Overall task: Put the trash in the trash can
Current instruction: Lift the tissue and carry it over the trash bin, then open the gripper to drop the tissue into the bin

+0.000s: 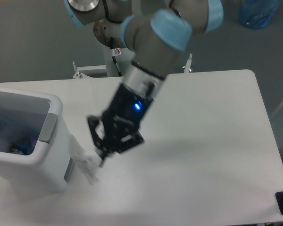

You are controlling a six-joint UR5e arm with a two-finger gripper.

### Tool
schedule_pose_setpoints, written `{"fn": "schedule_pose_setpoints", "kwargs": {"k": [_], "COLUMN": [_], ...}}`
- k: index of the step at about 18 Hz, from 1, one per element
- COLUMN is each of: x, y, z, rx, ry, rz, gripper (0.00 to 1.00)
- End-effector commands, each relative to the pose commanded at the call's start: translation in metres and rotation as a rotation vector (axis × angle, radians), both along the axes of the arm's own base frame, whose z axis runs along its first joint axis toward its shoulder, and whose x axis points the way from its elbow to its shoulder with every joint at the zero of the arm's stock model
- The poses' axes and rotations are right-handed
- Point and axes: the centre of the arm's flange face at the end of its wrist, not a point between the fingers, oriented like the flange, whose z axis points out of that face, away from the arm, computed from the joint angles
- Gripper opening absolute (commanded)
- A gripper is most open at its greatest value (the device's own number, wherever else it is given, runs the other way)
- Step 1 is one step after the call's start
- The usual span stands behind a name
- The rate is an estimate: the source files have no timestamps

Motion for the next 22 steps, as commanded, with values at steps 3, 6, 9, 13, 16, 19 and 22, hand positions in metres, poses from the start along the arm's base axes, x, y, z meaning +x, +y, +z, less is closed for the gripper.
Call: {"fn": "schedule_pose_setpoints", "kwargs": {"k": [3,6,9,13,16,19,22], "x": [0.049,0.074,0.088,0.097,0.101,0.101,0.095], "y": [0.006,0.005,0.011,0.012,0.011,0.008,0.009], "z": [0.009,0.006,0.001,0.001,-0.004,-0.007,-0.012], "rx": [0.017,0.015,0.012,0.023,0.023,0.017,0.018], "ry": [0.028,0.036,0.04,0.075,0.093,0.096,0.133], "rz": [-0.077,-0.118,-0.151,-0.183,-0.204,-0.2,-0.213], "gripper": [0.0,0.0,0.23,0.97,1.0,1.0,1.0]}}
